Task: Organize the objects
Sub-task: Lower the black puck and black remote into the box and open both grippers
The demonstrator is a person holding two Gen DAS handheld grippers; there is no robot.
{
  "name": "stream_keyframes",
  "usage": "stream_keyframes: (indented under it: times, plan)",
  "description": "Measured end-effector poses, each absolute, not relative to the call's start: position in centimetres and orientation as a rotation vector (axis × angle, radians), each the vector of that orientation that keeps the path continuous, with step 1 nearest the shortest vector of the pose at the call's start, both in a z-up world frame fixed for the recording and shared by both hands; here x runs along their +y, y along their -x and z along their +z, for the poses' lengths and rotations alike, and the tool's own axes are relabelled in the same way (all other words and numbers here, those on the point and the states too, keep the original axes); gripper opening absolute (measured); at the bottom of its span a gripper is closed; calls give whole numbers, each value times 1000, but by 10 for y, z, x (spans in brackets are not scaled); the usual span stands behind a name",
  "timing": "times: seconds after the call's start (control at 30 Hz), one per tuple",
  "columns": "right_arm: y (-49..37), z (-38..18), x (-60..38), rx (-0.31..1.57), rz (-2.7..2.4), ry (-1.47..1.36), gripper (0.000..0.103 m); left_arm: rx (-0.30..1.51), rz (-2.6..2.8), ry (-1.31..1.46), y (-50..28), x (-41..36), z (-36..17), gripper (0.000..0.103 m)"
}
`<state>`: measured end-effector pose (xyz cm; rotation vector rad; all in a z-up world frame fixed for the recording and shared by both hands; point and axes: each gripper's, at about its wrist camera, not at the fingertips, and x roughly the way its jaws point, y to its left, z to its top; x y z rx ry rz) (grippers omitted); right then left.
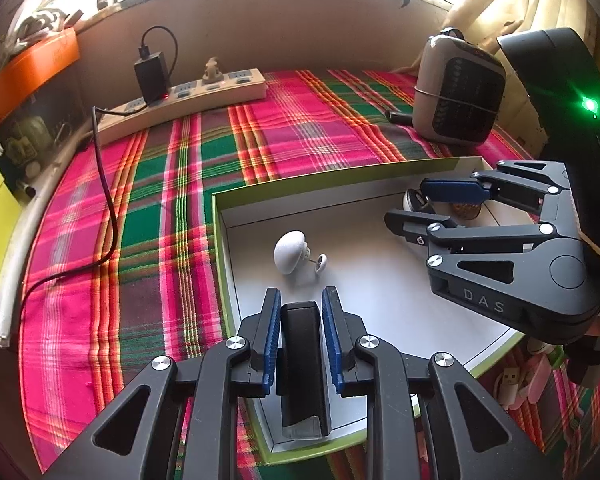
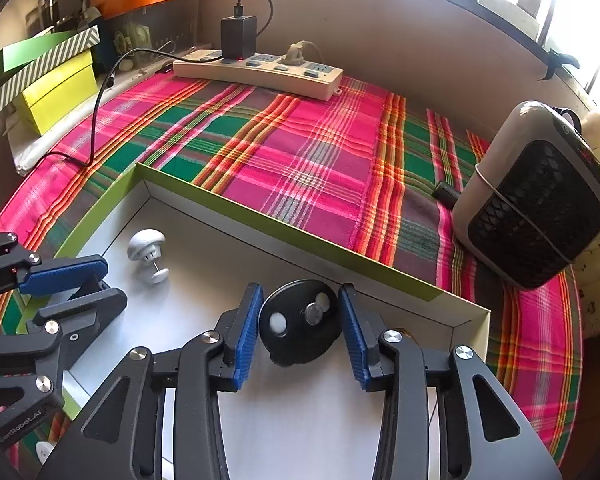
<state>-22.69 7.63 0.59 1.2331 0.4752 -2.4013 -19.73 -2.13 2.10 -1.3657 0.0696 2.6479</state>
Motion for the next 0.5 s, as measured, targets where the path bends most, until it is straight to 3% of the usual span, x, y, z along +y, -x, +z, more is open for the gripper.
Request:
stream_keyframes:
  times: [0.13,0.5]
  plan:
    - [225,8,77,466,-2406,-1224,49,61,2648,1363,196,-22,22,22]
    - [213,17,85,427,-2430,-1208,53,42,2657,1344,186,-20,28,30]
